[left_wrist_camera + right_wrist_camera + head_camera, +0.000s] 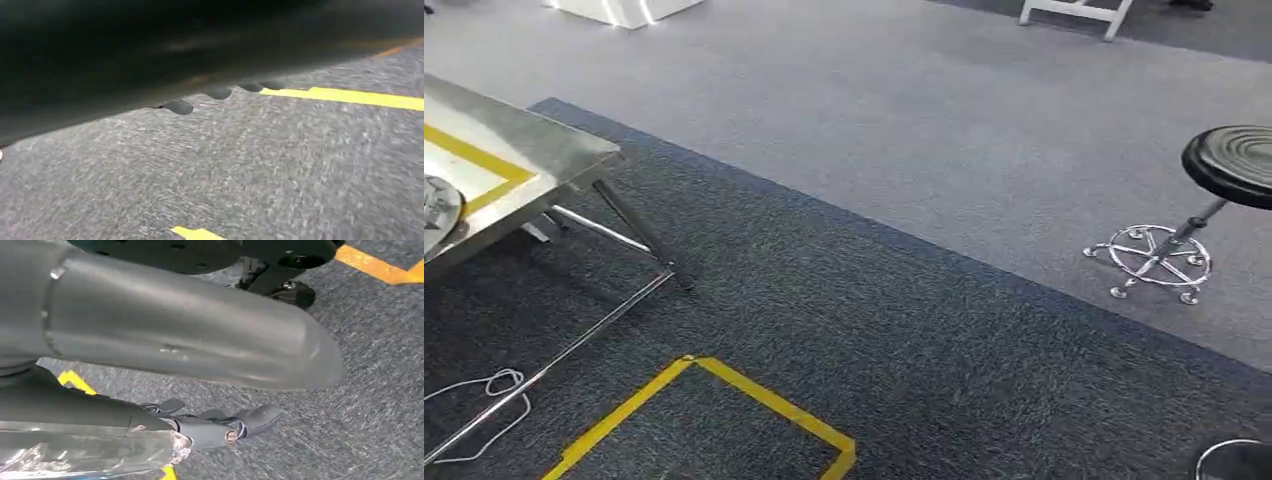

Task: Take the parts from the cabinet and place them on the table.

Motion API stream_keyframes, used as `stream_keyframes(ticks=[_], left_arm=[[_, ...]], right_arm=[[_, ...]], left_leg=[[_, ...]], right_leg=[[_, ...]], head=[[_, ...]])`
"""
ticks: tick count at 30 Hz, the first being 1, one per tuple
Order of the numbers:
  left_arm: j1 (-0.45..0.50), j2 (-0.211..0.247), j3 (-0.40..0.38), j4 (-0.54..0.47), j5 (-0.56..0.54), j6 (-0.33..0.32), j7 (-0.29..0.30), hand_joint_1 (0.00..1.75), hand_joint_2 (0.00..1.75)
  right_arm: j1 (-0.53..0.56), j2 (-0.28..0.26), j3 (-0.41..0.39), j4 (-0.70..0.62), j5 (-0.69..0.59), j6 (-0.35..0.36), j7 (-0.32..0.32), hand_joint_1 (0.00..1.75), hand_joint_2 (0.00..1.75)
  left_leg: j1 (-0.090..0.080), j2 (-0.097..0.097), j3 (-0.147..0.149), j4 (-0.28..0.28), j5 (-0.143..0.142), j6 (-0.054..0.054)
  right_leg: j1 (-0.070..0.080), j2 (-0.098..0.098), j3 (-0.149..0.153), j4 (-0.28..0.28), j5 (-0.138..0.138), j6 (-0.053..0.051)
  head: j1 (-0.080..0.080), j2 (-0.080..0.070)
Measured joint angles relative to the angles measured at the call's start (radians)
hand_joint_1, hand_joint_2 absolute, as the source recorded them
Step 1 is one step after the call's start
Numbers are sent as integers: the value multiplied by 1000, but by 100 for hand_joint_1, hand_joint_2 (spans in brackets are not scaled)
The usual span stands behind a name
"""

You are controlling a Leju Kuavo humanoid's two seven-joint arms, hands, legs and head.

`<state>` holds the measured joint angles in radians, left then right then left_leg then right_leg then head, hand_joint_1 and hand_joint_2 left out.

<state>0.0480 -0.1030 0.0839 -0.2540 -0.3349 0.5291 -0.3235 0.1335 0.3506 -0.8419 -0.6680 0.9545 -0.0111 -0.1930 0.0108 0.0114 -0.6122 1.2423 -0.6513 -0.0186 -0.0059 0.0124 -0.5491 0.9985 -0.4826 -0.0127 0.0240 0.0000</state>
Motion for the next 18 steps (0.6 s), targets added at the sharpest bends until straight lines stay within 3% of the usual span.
stream_keyframes(ticks=[1, 2, 3, 4, 5, 6, 7, 8, 10, 11, 12, 13, 15, 16, 17, 18], left_arm=[[2, 0, 0, 3, 0, 0, 0, 0, 0], [4, 0, 0, 5, 0, 0, 0, 0, 0], [4, -1, 1, 5, 0, 0, 0, 0, 0], [3, -1, 1, 5, 0, 0, 0, 0, 0], [3, 0, 1, 6, 0, 0, 0, 0, 0], [3, 0, 2, 7, 0, 0, 0, 0, 0], [4, 2, 3, 10, 2, 0, 0, 0, 0], [3, 2, 3, 10, 3, 0, 0, 0, 0], [1, 2, 6, 11, 10, -2, 0, 0, 0], [1, -1, 8, 11, 11, -3, 0, 0, 0], [-1, 3, 11, 11, 11, -4, 0, 0, 0], [1, 3, 14, 11, 12, -5, 0, 0, 0], [8, 5, 21, 13, 13, -10, 0, 0, 0], [10, 5, 22, 13, 16, -12, 0, 0, 0], [10, 6, 25, 15, 18, -14, 0, 0, 0], [9, 7, 26, 15, 21, -17, 0, 0, 0]], right_arm=[[0, 0, -2, 0, 0, 0, 0, 0, 0], [2, 0, -4, 2, 0, 0, 0, 0, 0], [4, 0, -5, 3, 0, 0, 0, 0, 0], [4, 0, -6, 5, 0, 0, 0, 0, 0], [3, 0, -6, 6, 0, 0, 0, 0, 0], [2, 0, -6, 7, 0, 0, -1, 0, 0], [-2, 1, -7, 8, 1, -1, -2, 0, 0], [-3, 1, -7, 9, 2, -1, -4, 0, 0], [2, 1, -11, 11, 5, -2, -5, 0, 0], [4, 1, -14, 11, 6, -3, -4, 0, 0], [5, 0, -15, 12, 9, -3, -5, 0, 0], [4, 0, -16, 13, 12, -3, -5, 0, 0], [-3, 0, -17, 14, 14, -3, -5, 0, 0], [-3, 0, -17, 14, 15, -3, -4, 0, 0], [0, 0, -18, 14, 16, -3, -3, 0, 0], [4, 0, -20, 13, 19, -1, 0, 0, 0]], left_leg=[[0, -2, -30, 56, -12, 3], [-1, -2, -40, 66, 1, 7], [-1, -3, -32, 36, 38, 13], [-3, -11, -6, -31, 89, 21], [-6, -32, 28, -113, 137, 29], [-8, -81, 60, -190, 172, 37], [-8, -105, 73, -228, 170, 44], [-7, -95, 76, -236, 161, 35], [-12, -79, 76, -238, 163, 39], [-4, -65, 80, -253, 170, 43], [-3, -50, 83, -260, 175, 46], [-3, -39, 82, -261, 174, 52], [-6, -4, 82, -261, 173, 54], [-6, 13, 80, -260, 172, 54], [-6, 28, 80, -259, 171, 53], [-5, 40, 81, -259, 169, 51]], right_leg=[[2, 14, 0, 0, 0, -1], [5, 30, 0, 0, 1, -1], [7, 46, 2, 1, 1, -1], [9, 61, 3, 1, 1, -1], [9, 75, 4, 1, 2, -1], [6, 87, 3, 1, 3, 0], [15, 100, -1, 9, 1, 4], [12, 113, -9, 10, 3, 8], [4, 133, -18, 2, 9, 23], [9, 137, -26, 3, 7, 29], [9, 81, -31, 21, -7, 30], [9, 31, -53, 64, -45, 37], [2, 1, -127, 222, -130, 50], [-1, -2, -156, 284, -153, 56], [-4, -4, -164, 305, -151, 61], [-7, -7, -149, 281, -128, 64]], head=[[0, 0], [0, 0], [0, 0], [2, 0], [1, 0], [1, 0], [1, 0], [1, 0], [-1, 0], [2, 0], [2, 0], [10, 0], [10, 0], [11, 0], [12, 0], [11, 0]])
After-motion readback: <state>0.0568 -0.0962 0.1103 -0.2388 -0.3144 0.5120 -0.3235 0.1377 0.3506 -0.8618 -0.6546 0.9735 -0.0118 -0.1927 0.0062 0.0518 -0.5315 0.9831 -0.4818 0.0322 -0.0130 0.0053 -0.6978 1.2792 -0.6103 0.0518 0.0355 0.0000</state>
